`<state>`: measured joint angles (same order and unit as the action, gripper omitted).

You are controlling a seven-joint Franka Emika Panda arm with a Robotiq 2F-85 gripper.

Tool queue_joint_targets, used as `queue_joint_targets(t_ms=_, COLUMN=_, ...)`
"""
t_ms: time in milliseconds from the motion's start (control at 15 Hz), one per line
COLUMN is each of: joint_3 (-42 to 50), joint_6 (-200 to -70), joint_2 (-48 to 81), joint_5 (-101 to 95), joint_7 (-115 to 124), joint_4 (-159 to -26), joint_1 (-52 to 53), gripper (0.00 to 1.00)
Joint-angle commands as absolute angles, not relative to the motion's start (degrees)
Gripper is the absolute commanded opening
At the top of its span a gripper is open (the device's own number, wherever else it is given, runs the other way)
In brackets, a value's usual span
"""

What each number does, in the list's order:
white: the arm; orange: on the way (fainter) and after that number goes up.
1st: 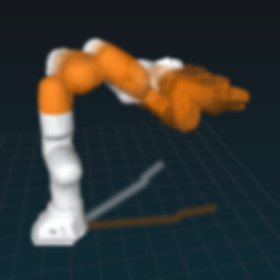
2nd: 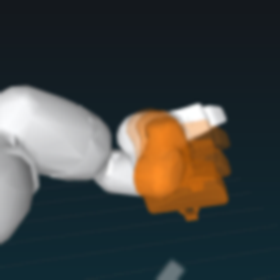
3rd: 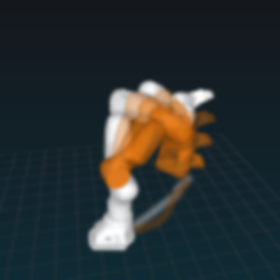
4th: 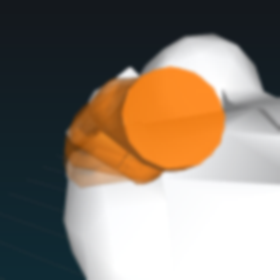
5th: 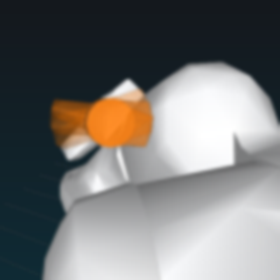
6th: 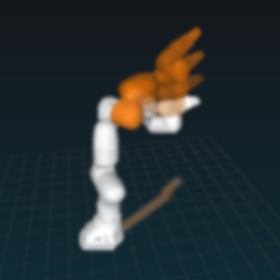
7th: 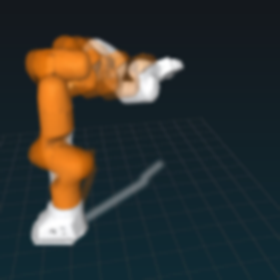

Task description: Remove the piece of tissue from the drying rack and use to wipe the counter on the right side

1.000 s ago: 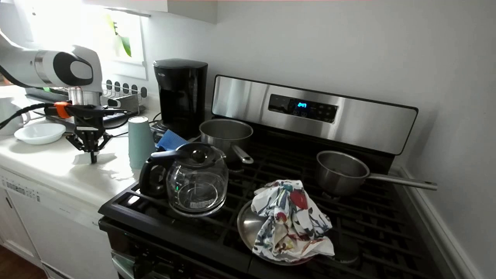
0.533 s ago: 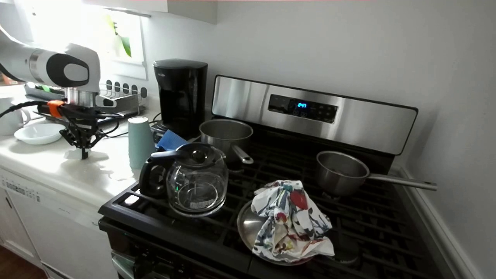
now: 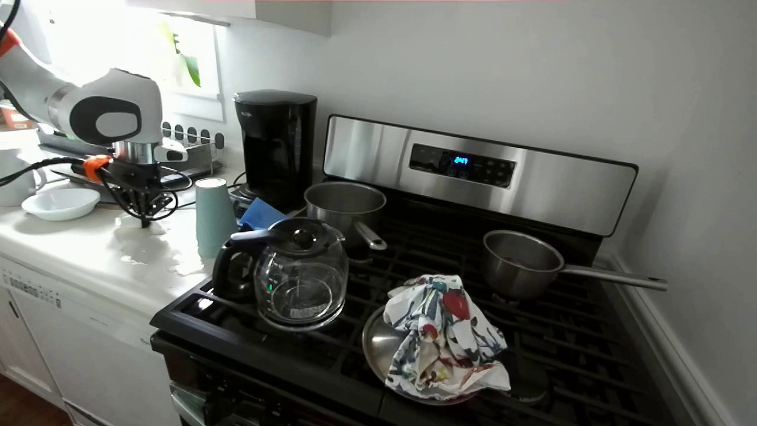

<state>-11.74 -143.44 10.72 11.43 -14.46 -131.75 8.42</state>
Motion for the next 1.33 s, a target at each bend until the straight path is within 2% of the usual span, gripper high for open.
queue_joint_targets(t_ms=0, joint_3=-12.83, joint_6=-149.55, joint_2=13.35, joint_5=15.24, joint_7=-15.18, joint_4=-130.63, joint_1=7.79, gripper=0.00)
queue_joint_targets(t_ms=400, joint_3=-12.49, joint_6=-155.63, joint_2=15.40, joint_5=14.41, joint_7=-12.81, joint_4=-129.02, joint_1=7.33, gripper=0.00)
queue_joint_targets(t_ms=733, joint_3=-7.20, joint_6=-156.16, joint_2=13.80, joint_5=2.53, joint_7=-4.65, joint_4=-130.36, joint_1=9.18, gripper=0.00)
queue_joint_targets(t_ms=867, joint_3=-5.72, joint_6=-154.01, joint_2=12.81, joint_5=-2.35, joint_7=-1.92, joint_4=-130.77, joint_1=9.70, gripper=0.00)
queue_joint_targets(t_ms=1267, joint_3=-9.20, joint_6=-141.67, joint_2=9.51, joint_5=-1.84, joint_7=-8.86, joint_4=-131.65, joint_1=8.62, gripper=0.00)
